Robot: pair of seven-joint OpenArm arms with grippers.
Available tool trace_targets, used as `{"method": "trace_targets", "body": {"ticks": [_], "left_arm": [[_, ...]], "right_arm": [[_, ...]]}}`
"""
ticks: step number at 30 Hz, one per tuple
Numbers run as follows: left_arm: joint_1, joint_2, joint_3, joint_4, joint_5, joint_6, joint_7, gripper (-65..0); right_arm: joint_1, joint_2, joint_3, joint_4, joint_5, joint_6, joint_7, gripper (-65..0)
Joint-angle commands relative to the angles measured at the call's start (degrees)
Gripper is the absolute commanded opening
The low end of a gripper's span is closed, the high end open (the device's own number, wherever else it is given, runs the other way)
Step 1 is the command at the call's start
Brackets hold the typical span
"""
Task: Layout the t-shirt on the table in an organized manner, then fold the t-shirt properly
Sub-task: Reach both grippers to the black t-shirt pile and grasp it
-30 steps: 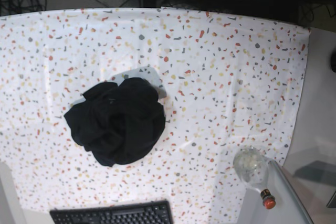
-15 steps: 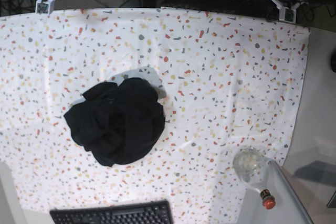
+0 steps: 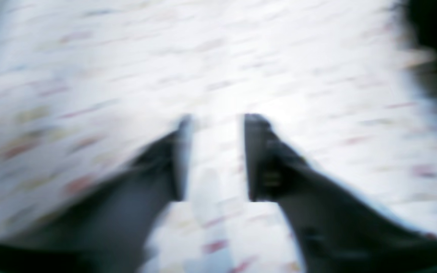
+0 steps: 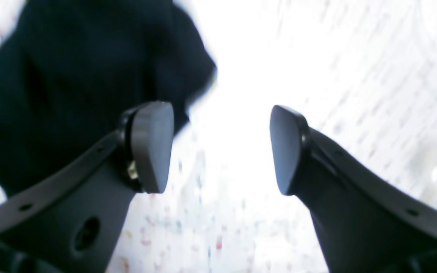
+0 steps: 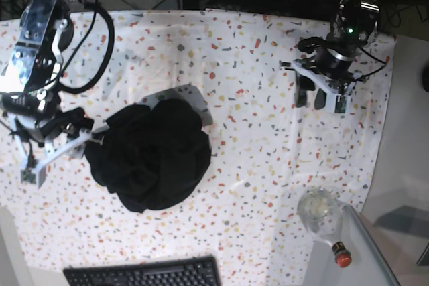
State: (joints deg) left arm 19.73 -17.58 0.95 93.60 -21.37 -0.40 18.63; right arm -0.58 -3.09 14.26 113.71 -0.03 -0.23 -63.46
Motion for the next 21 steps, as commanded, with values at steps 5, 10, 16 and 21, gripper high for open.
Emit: {"method": "trace_targets", "body": {"ticks": [5,10,16,21], "left_arm": [[-9.2,3.9,5.3,-1.9,0.8,0.7,-1.4,-39.8],[-17.0,4.4,16.8,-6.8,8.9,0.7,-1.4,-41.6],[-22.2,5.3,21.9,-9.5,12.4,0.7,-1.4,-40.3],[-23.0,5.3,22.5,-9.5,11.7,0.7,-1.4,-34.1]], "right_arm": [[9.1,-0.4,0.0,-3.8,0.2,-0.1,-5.2,-26.9],[12.1,-2.4,-2.0,-4.2,3.1,-0.2,-7.8,-26.9],[16.6,-4.4,-2.8,-15.3,3.0,-0.4,-7.4,-26.3],[18.6,-4.4,-3.1,-21.7,3.0,-0.4,-2.8,-26.0]]}}
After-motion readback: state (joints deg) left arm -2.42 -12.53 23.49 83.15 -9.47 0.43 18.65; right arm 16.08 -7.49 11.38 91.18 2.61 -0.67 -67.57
